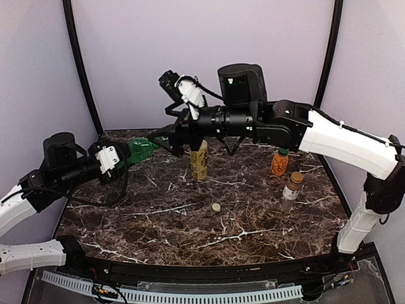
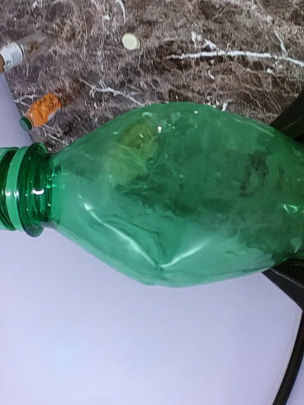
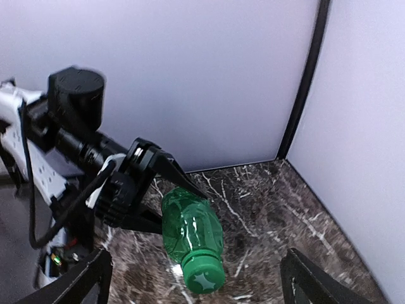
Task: Unscrew the bottle caps
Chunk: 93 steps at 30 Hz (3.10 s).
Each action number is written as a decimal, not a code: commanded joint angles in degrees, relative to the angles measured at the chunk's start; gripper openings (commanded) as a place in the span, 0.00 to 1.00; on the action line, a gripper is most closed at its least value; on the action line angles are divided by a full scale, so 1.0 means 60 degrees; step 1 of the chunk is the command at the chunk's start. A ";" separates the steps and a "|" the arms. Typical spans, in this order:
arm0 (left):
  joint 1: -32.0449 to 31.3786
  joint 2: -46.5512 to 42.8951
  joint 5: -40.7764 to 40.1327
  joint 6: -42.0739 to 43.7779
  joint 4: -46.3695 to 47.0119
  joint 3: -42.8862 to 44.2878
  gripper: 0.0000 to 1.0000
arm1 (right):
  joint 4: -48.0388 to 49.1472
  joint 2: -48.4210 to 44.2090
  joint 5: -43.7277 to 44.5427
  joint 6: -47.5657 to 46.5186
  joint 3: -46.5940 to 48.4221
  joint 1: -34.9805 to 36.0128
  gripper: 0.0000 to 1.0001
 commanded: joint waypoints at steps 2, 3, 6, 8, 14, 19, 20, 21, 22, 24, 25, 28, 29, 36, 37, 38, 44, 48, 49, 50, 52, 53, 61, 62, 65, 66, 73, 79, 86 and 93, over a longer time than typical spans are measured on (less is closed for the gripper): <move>-0.0068 0.0062 -0.1817 0.0857 0.1809 -0.0312 0.01 | 0.0178 0.0392 -0.1248 0.6029 0.0263 -0.1065 0.85; -0.0070 0.0063 -0.1917 0.0923 0.1827 -0.0362 0.01 | 0.0094 0.0525 -0.1395 0.6356 0.0332 -0.1134 0.84; -0.0099 0.0063 -0.1954 0.1103 0.2140 -0.0440 0.01 | -0.0074 0.0893 -0.1653 0.6657 0.0627 -0.1227 0.84; -0.0114 0.0064 -0.1931 0.1137 0.2164 -0.0460 0.01 | -0.0105 0.1099 -0.1811 0.6678 0.0898 -0.1238 0.83; -0.0123 0.0100 -0.1940 0.1250 0.2206 -0.0481 0.01 | -0.0146 0.1550 -0.2396 0.6647 0.1477 -0.1238 0.70; -0.0128 0.0121 -0.1897 0.1285 0.2238 -0.0502 0.01 | -0.0154 0.1679 -0.2470 0.6650 0.1516 -0.1264 0.53; -0.0137 0.0122 -0.1882 0.1301 0.2239 -0.0513 0.01 | -0.0155 0.1676 -0.2471 0.6639 0.1519 -0.1267 0.50; -0.0135 0.0123 -0.1882 0.1309 0.2240 -0.0524 0.01 | -0.0153 0.1696 -0.2471 0.6636 0.1520 -0.1275 0.46; -0.0140 0.0123 -0.1875 0.1310 0.2248 -0.0533 0.01 | -0.0162 0.1723 -0.2495 0.6637 0.1531 -0.1296 0.45; -0.0144 0.0132 -0.1900 0.1324 0.2282 -0.0543 0.01 | -0.0222 0.1797 -0.2578 0.6683 0.1597 -0.1309 0.46; -0.0145 0.0136 -0.1906 0.1344 0.2306 -0.0546 0.01 | -0.0259 0.1829 -0.2587 0.6693 0.1630 -0.1311 0.48; -0.0141 0.0150 -0.1957 0.1367 0.2327 -0.0536 0.01 | -0.0375 0.1875 -0.2533 0.6708 0.1612 -0.1312 0.48; -0.0136 0.0141 -0.1956 0.1365 0.2328 -0.0536 0.01 | -0.0388 0.1868 -0.2524 0.6710 0.1577 -0.1323 0.47; -0.0145 0.0141 -0.1930 0.1368 0.2363 -0.0550 0.01 | -0.0504 0.1789 -0.2461 0.6665 0.1481 -0.1326 0.38; -0.0145 0.0138 -0.1928 0.1366 0.2370 -0.0550 0.01 | -0.0519 0.1780 -0.2446 0.6657 0.1460 -0.1328 0.36; -0.0152 0.0138 -0.1919 0.1368 0.2372 -0.0550 0.01 | -0.0514 0.1755 -0.2431 0.6647 0.1437 -0.1332 0.35; -0.0154 0.0124 -0.1859 0.1362 0.2365 -0.0543 0.01 | -0.0608 0.1803 -0.2465 0.6504 0.1491 -0.1335 0.20; -0.0151 0.0051 -0.1498 0.1233 0.1870 -0.0438 0.01 | -0.0640 0.1720 -0.2666 0.5476 0.1501 -0.1328 0.00; -0.0150 0.0035 -0.1200 0.1191 0.1667 -0.0406 0.01 | -0.0631 0.1645 -0.2881 0.4919 0.1484 -0.1316 0.00; -0.0155 0.0013 -0.1021 0.1116 0.1185 -0.0309 0.01 | -0.0601 0.1551 -0.3110 0.4258 0.1433 -0.1307 0.00; -0.0148 0.0010 -0.0286 0.1032 0.0332 -0.0119 0.01 | -0.0639 0.1323 -0.3581 0.2694 0.1282 -0.1249 0.00; -0.0149 0.0008 0.0264 0.1018 -0.0003 -0.0049 0.01 | -0.0695 0.1174 -0.3717 0.1829 0.1142 -0.1196 0.00; -0.0140 0.0092 0.2908 0.0431 -0.2822 0.0560 0.01 | -0.1894 0.0420 -0.3727 -0.3790 0.0417 -0.0446 0.00; -0.0144 0.0107 0.3248 0.0402 -0.2950 0.0591 0.01 | -0.2066 0.0402 -0.3466 -0.4354 0.0441 -0.0303 0.00; -0.0145 0.0181 0.3641 0.0222 -0.3316 0.0694 0.01 | -0.2494 0.0373 -0.2443 -0.5967 0.0415 0.0187 0.00; -0.0152 0.0196 0.3747 0.0203 -0.3357 0.0709 0.01 | -0.2564 0.0361 -0.2055 -0.6412 0.0373 0.0324 0.00; -0.0154 0.0204 0.3995 0.0043 -0.3461 0.0746 0.01 | -0.2674 0.0474 -0.0487 -0.8197 0.0409 0.0811 0.00; -0.0144 0.0082 0.3441 -0.0316 -0.2912 0.0672 0.01 | -0.1854 0.0424 0.0466 -0.7727 0.0096 0.0827 0.34; -0.0145 -0.0143 0.1161 -0.0328 -0.0656 0.0055 0.01 | 0.0154 -0.0432 0.1032 -0.4490 -0.0787 0.0570 0.97; -0.0152 -0.0020 -0.1844 0.0945 0.2190 -0.0590 0.01 | 0.0658 -0.0200 -0.0067 0.2815 -0.0196 -0.0568 0.97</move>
